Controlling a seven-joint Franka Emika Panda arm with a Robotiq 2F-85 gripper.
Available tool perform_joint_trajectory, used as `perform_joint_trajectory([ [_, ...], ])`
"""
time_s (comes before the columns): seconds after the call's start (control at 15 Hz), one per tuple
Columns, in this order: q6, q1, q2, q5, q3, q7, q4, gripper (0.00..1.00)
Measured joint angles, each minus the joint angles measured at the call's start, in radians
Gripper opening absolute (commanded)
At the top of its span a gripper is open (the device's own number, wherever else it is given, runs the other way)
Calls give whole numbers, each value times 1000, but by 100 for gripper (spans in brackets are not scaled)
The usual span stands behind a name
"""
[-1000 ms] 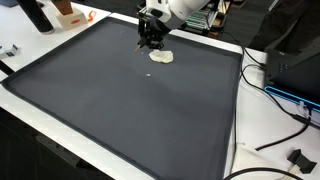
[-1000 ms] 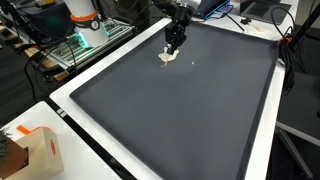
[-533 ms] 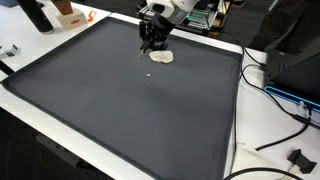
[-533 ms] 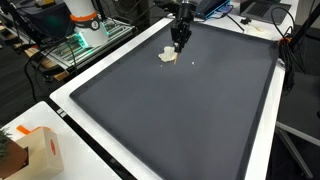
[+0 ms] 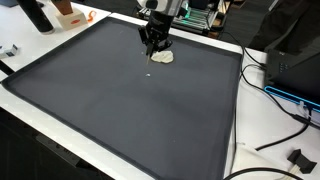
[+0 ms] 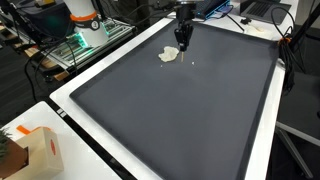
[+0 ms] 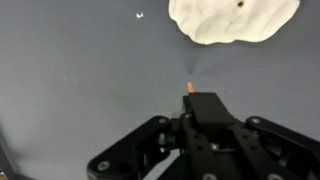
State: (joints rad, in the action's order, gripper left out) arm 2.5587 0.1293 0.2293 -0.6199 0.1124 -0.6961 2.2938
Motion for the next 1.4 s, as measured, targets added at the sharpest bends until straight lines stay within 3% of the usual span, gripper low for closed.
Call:
perform_joint_trajectory([
  [0.33, 66, -22, -16, 301, 0, 344, 36, 3],
  [0.87, 46, -65, -46, 747, 41, 838, 48, 3],
  [1.07, -19, -84, -55, 855, 47, 961, 43, 3],
  [1.4, -155, -114, -55, 927, 43, 1046, 19, 3],
])
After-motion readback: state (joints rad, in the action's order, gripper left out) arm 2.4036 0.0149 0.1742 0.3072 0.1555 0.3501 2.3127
